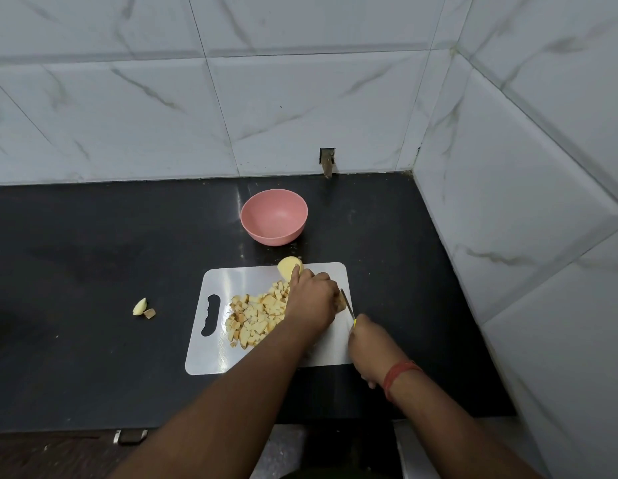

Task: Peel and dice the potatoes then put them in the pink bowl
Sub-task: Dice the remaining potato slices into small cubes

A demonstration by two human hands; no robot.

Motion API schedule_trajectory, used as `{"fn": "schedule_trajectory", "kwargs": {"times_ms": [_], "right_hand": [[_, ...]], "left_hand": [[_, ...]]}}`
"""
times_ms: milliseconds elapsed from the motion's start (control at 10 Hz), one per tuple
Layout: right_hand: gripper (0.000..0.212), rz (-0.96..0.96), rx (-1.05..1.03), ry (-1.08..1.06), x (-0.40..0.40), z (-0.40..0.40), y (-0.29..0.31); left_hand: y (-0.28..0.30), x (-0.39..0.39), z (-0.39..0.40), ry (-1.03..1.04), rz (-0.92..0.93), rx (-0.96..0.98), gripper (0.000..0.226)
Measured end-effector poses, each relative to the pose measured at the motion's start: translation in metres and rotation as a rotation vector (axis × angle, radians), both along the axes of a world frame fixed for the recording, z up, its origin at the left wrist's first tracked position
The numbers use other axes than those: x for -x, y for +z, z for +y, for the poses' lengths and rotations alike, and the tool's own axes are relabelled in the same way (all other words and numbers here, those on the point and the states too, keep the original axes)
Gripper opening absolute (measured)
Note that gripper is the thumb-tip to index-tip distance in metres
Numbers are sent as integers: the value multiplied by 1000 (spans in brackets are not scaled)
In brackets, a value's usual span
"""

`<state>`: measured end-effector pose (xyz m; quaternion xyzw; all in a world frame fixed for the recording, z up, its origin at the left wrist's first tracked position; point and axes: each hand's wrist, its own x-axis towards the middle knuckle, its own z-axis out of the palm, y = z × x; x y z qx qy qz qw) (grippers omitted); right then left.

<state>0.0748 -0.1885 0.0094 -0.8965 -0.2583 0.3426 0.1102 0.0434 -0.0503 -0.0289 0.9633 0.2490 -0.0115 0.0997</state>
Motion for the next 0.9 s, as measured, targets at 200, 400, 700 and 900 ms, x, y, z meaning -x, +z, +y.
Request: {"fn": "schedule_trajectory", "kwargs": {"times_ms": [200,400,700,900], "right_hand": [[26,-11,-51,84,-4,7,-1],[19,-58,38,316,-1,18,14],[39,-347,665,980,21,-22,1],[29,-200,212,473,18,-15,9]], "left_hand": [[1,-1,0,16,-16,29,19],[4,-2,-4,38,-6,27,18],[5,-1,-5,61,-1,68,20],[6,3,2,46,2,115,26]]}}
